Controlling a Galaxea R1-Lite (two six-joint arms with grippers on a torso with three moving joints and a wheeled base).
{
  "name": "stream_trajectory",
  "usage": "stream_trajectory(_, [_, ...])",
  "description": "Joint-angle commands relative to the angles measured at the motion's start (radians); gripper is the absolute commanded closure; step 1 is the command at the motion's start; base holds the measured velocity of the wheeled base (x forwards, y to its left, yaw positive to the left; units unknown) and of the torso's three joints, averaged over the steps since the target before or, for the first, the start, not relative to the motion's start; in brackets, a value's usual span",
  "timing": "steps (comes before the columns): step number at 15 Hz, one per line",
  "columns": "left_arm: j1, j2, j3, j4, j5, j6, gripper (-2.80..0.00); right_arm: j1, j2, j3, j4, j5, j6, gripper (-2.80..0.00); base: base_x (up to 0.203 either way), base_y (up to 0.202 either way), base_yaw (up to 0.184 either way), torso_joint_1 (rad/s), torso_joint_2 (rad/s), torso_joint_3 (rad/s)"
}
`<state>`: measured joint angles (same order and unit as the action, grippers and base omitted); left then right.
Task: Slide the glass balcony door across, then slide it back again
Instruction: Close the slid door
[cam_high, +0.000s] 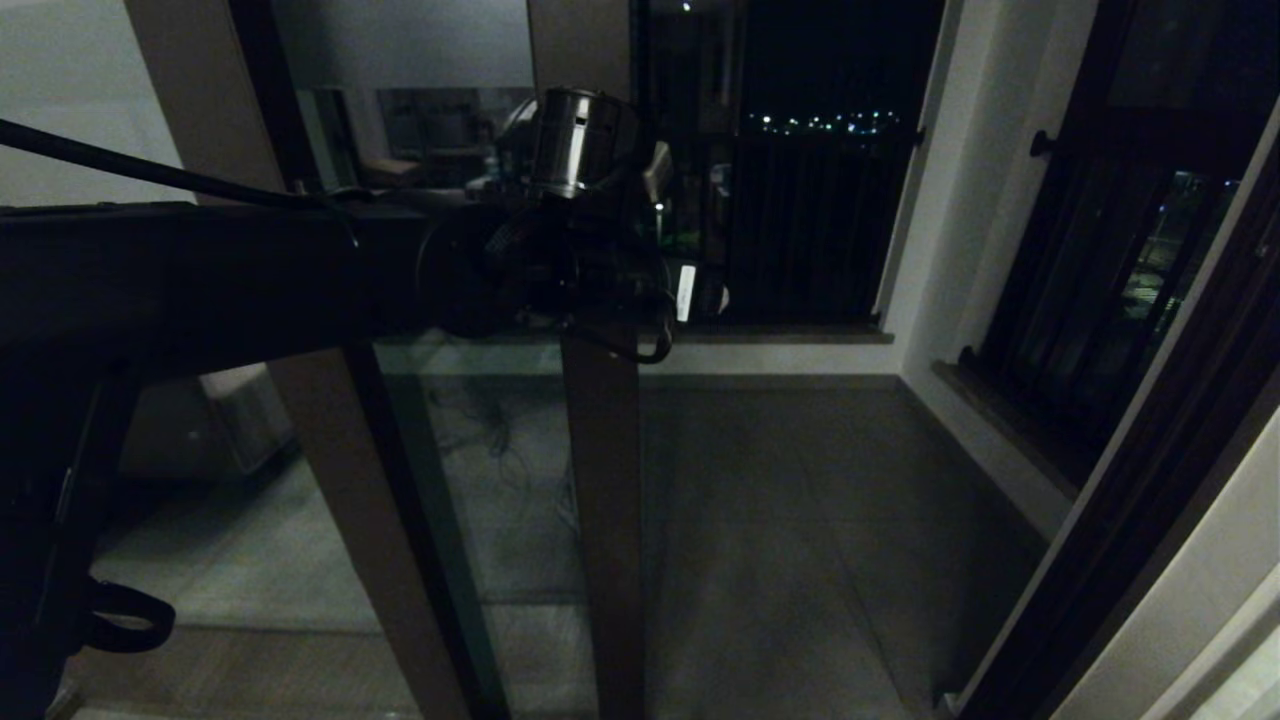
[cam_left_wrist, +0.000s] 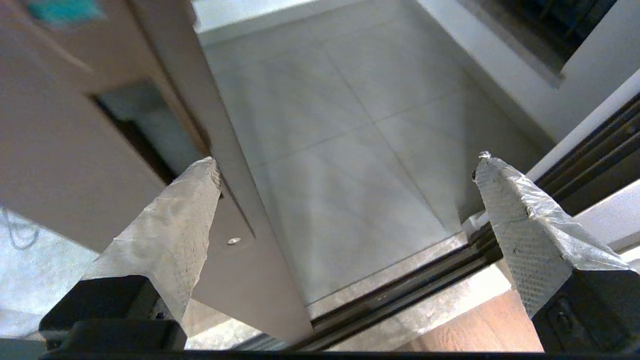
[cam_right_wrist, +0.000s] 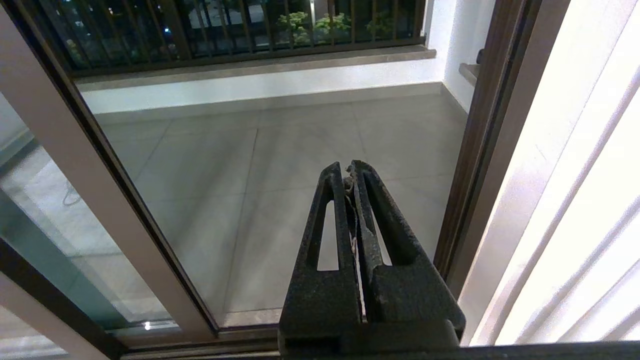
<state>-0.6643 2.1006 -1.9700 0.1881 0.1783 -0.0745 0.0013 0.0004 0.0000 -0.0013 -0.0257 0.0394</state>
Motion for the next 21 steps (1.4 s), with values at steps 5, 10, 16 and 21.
stream_trajectory(5, [0.002,-0.024,0.011,0.008,-0.001,-0.002,-2.8,0.0,0.001,0.0,0.0,0.0,0.001,0.0,0.0,0.0,0.0,0.0,0.0,0.0])
stream_trajectory(10, [0.003,-0.032,0.018,0.009,0.001,-0.001,-2.8,0.0,0.001,0.0,0.0,0.0,0.001,0.0,0.0,0.0,0.0,0.0,0.0,0.0])
stream_trajectory(16, [0.007,0.029,0.007,-0.009,0.001,0.004,-2.8,0.0,0.001,0.0,0.0,0.0,0.001,0.0,0.0,0.0,0.0,0.0,0.0,0.0])
stream_trajectory(21, [0.023,0.032,0.008,-0.023,0.001,0.004,-2.8,0.0,0.001,0.0,0.0,0.0,0.001,0.0,0.0,0.0,0.0,0.0,0.0,0.0])
